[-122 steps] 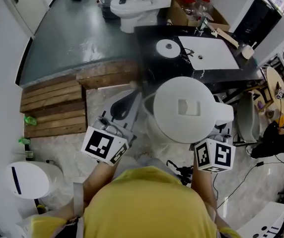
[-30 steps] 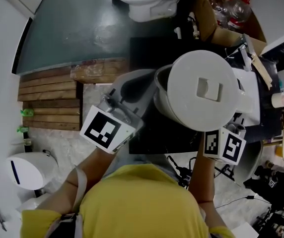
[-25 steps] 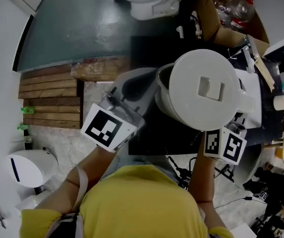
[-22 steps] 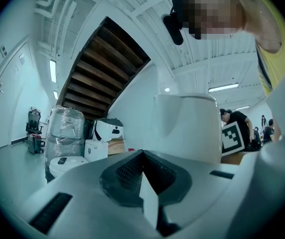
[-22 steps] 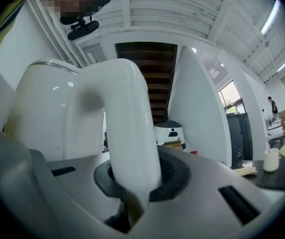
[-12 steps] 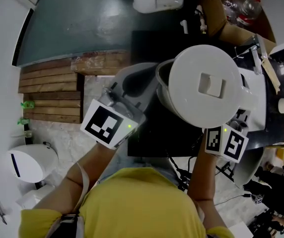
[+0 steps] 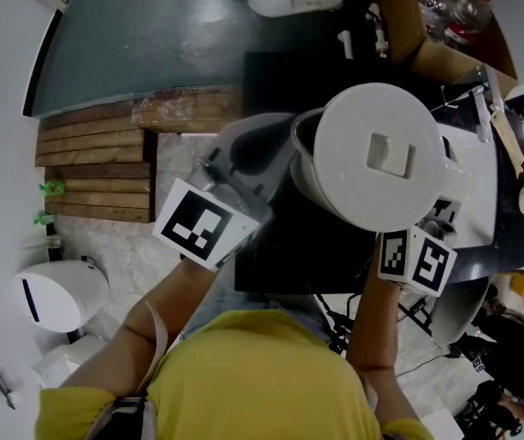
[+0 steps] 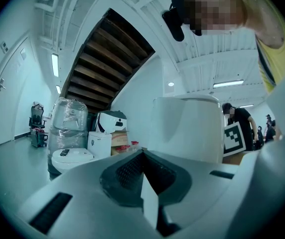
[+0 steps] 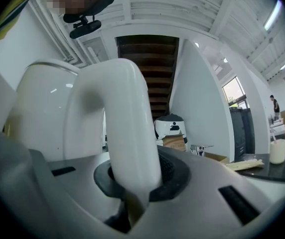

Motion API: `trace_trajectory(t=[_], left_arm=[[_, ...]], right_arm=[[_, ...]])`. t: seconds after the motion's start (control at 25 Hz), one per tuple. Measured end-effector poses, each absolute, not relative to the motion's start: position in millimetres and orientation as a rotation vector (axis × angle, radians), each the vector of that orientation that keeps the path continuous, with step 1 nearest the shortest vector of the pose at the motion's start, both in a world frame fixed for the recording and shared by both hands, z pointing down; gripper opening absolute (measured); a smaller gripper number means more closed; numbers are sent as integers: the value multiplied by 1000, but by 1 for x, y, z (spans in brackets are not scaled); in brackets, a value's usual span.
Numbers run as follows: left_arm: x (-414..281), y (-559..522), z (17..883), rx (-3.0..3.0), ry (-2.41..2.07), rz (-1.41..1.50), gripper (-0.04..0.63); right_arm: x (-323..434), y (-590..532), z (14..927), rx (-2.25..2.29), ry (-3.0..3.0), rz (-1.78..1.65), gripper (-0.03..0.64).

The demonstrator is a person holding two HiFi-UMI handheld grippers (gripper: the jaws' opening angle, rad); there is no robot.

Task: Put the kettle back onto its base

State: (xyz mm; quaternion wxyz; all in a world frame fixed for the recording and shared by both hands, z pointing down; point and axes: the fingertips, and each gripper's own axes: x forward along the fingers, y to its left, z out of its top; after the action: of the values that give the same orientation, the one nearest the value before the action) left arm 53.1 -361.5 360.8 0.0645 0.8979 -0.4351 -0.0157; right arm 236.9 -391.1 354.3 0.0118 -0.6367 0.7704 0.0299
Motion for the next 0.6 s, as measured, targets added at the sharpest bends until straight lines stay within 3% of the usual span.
trace_trajectory(t=[0.6], left_arm=[[57,-373,380,2667,-1300,-39,9]], right_arm=[[242,-399,379,-2018,2401,34,44]])
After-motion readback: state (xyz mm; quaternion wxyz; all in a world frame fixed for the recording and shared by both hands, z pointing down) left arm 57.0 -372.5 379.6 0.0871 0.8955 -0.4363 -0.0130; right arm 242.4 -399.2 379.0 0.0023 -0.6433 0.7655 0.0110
